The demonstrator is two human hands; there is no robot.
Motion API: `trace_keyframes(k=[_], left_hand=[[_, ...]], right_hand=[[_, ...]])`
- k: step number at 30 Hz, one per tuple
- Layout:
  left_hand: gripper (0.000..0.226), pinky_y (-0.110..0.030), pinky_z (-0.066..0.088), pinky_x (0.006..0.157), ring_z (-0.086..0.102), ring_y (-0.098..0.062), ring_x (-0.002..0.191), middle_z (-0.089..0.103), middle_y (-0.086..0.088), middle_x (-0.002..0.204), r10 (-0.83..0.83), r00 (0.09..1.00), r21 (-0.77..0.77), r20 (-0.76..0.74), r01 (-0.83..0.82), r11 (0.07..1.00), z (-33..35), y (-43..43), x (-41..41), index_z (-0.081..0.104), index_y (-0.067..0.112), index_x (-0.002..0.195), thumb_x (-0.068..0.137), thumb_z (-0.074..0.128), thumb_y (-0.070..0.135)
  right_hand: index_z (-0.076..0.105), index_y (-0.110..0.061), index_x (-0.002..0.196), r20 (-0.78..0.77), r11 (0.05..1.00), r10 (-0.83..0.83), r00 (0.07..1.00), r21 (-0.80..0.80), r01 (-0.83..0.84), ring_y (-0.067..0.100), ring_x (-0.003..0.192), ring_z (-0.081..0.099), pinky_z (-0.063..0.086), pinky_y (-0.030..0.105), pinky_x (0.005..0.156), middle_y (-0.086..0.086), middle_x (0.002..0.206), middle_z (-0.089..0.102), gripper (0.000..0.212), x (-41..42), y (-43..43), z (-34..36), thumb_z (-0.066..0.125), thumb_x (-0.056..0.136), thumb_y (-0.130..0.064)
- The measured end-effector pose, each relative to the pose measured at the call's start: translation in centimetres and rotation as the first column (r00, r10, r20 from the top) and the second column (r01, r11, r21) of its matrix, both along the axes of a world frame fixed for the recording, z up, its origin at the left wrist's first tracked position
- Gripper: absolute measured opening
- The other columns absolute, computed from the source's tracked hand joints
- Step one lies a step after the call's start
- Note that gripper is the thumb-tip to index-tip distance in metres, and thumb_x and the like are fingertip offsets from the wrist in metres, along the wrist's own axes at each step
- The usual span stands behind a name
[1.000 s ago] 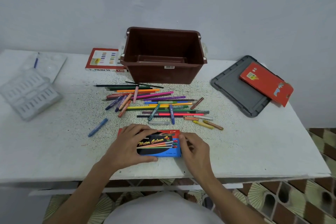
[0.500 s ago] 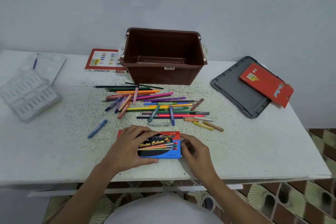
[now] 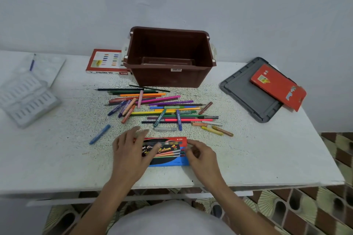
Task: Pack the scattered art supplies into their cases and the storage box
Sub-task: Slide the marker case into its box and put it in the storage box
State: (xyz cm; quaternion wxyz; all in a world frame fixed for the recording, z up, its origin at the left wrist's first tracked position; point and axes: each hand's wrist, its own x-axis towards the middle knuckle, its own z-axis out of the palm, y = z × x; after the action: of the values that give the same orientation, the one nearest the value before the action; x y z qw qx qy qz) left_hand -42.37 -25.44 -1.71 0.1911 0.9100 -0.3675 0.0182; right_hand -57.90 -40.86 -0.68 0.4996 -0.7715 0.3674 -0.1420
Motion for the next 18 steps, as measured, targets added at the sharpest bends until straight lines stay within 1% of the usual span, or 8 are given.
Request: trace_keyframes(k=[3,5,7,9,11,12,16,18], left_hand=[[0.061,-0.058,0.032,0.101,0.03,-0.037,0.134,0.036,-0.014,0.148,0.258,0.951,0.079,-0.173,-0.247,0.966,0.7,-0.5,-1.0,0.058,0.022,0.129,0.088,0.049,0.067],[0.056,-0.059,0.032,0.101,0.024,-0.036,0.137,0.029,-0.012,0.152,0.281,0.925,0.088,-0.256,-0.268,0.96,1.2,-1.0,-1.4,0.055,0.024,0.131,0.087,0.055,0.06],[0.047,-0.055,0.034,0.102,0.028,-0.032,0.136,0.029,-0.011,0.151,0.227,0.926,-0.019,-0.301,-0.244,0.97,1.7,-1.4,-1.5,0.057,0.023,0.128,0.089,0.06,0.049],[0.037,-0.031,0.04,0.101,0.038,-0.023,0.131,0.032,-0.01,0.147,0.14,0.909,-0.171,-0.392,-0.222,0.96,2.3,-1.7,-1.3,0.059,0.019,0.125,0.092,0.062,0.035],[0.029,0.001,0.032,0.086,0.041,-0.009,0.118,0.037,-0.006,0.141,0.086,0.881,-0.243,-0.466,-0.221,0.945,2.9,-2.0,-1.1,0.061,0.017,0.122,0.094,0.061,0.025],[0.027,0.004,0.032,0.078,0.042,-0.006,0.114,0.04,-0.005,0.137,0.081,0.872,-0.259,-0.483,-0.231,0.938,2.9,-2.1,-1.0,0.061,0.016,0.121,0.095,0.061,0.021],[0.029,-0.022,0.043,0.077,0.054,-0.013,0.102,0.05,0.0,0.12,0.152,0.839,-0.223,-0.523,-0.307,0.925,2.4,-1.9,-0.6,0.058,0.02,0.124,0.095,0.059,0.02],[0.032,-0.026,0.043,0.074,0.057,-0.012,0.094,0.055,0.0,0.116,0.203,0.826,-0.169,-0.526,-0.336,0.927,2.1,-1.8,-0.5,0.056,0.019,0.126,0.094,0.06,0.021]], right_hand=[[0.071,-0.022,0.115,-0.019,0.999,-0.001,1.0,0.044,0.002,-0.001,0.07,0.062,0.044,0.012,0.057,-0.007,0.077,0.069,0.022,0.3,-0.3,0.0,0.062,0.096,-0.017],[0.071,-0.018,0.116,-0.036,1.0,-0.004,0.999,0.03,0.005,-0.002,0.066,0.059,0.043,0.012,0.054,-0.007,0.074,0.067,0.022,0.5,-0.6,0.1,0.063,0.096,-0.016],[0.07,-0.017,0.117,-0.056,1.0,-0.02,0.998,-0.008,0.02,-0.001,0.065,0.058,0.044,0.012,0.056,-0.005,0.075,0.066,0.023,0.3,-1.1,0.2,0.062,0.096,-0.015],[0.07,-0.015,0.118,-0.081,0.997,-0.07,0.994,-0.027,0.068,0.001,0.067,0.059,0.045,0.011,0.057,-0.003,0.079,0.066,0.023,-0.1,-2.2,0.6,0.063,0.096,-0.016],[0.07,-0.015,0.117,-0.113,0.992,-0.115,0.987,-0.057,0.109,0.003,0.07,0.06,0.044,0.011,0.056,-0.005,0.08,0.066,0.023,-0.5,-3.5,1.0,0.063,0.095,-0.018],[0.07,-0.016,0.118,-0.127,0.991,-0.118,0.985,-0.073,0.109,0.004,0.071,0.06,0.044,0.011,0.055,-0.007,0.08,0.066,0.023,-0.6,-4.1,1.3,0.064,0.095,-0.019],[0.07,-0.018,0.117,-0.191,0.988,-0.067,0.979,-0.147,0.039,0.003,0.067,0.057,0.044,0.017,0.055,-0.015,0.074,0.061,0.022,-0.7,-4.7,2.2,0.062,0.096,-0.019],[0.072,-0.016,0.11,-0.214,0.984,-0.064,0.975,-0.179,0.025,0.001,0.066,0.058,0.044,0.015,0.055,-0.016,0.072,0.061,0.018,-0.6,-4.5,2.1,0.06,0.097,-0.017]])
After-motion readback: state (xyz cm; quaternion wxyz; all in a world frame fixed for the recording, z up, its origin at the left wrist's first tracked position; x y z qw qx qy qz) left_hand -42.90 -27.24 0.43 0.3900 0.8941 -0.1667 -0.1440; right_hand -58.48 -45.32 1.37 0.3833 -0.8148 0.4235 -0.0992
